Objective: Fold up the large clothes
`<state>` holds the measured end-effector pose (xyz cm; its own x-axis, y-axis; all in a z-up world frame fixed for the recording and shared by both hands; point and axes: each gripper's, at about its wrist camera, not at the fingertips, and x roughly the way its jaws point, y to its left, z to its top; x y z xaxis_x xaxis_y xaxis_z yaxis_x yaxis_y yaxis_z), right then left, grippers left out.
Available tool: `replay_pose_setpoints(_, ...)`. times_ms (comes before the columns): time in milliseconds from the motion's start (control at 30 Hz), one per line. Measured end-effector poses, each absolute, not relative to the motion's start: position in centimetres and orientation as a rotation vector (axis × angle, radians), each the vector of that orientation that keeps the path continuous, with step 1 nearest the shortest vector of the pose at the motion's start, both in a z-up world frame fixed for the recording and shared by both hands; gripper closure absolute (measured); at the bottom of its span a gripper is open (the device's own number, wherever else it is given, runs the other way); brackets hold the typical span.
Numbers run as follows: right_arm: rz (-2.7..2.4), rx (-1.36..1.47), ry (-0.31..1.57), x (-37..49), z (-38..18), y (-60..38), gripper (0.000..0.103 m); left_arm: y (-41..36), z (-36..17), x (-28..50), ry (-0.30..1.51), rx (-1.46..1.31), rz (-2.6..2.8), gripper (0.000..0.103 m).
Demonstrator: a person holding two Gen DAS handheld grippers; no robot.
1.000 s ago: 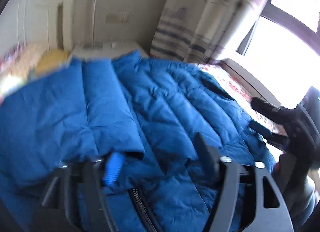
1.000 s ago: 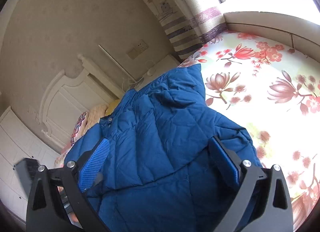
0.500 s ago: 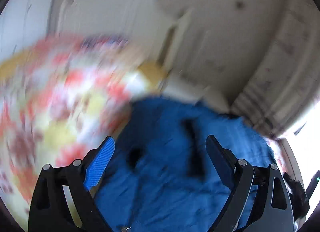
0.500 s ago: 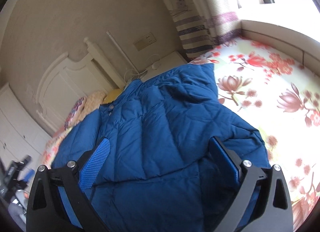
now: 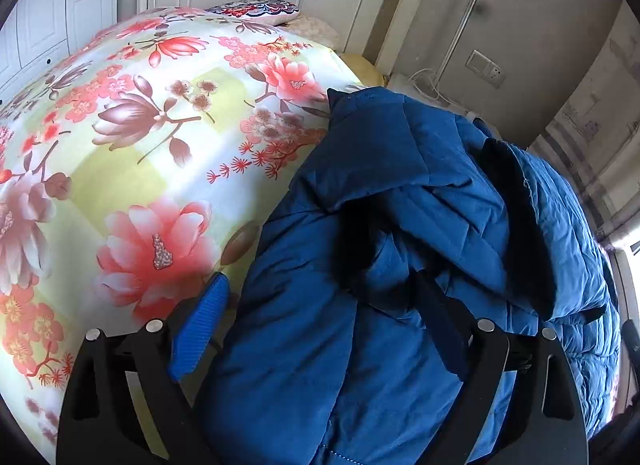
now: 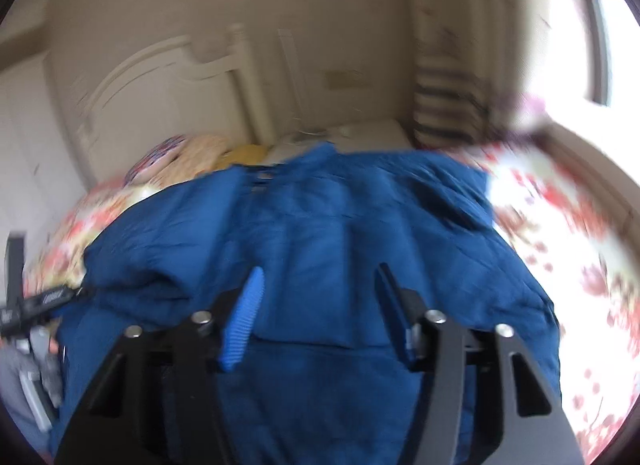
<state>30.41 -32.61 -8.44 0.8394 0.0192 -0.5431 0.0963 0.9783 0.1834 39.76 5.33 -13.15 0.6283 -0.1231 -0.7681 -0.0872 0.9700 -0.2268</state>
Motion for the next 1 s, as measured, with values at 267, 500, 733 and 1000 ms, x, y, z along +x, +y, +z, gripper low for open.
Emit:
replay_pose_setpoints(267, 0.194, -0.448, 0.632, 33.9, -7.5, -16.8, 0.036, 5.4, -12.5, 39.0, 0.868, -0.253, 0.0, 0.014)
replay_pose_setpoints(500, 0.245, -0.707, 0.67, 37.2, -10.1, -9.6, 0.035, 5.9, -12.7, 39.2, 0.877, -0.293, -0.018, 0.014)
replay_pose_setpoints(733, 0.352, -0.208, 0.622, 37.5, -4.5, -18.1, 0.087, 6.0, -12.7, 39.2, 0.874, -0.304, -0.024, 0.013)
replay_pose_setpoints(1000, 0.02, 0.642, 0.568, 33.7, -7.1, -40.9, 0.049, 5.8, -12.6, 39.2, 0.878, -0.295, -0.024, 0.012)
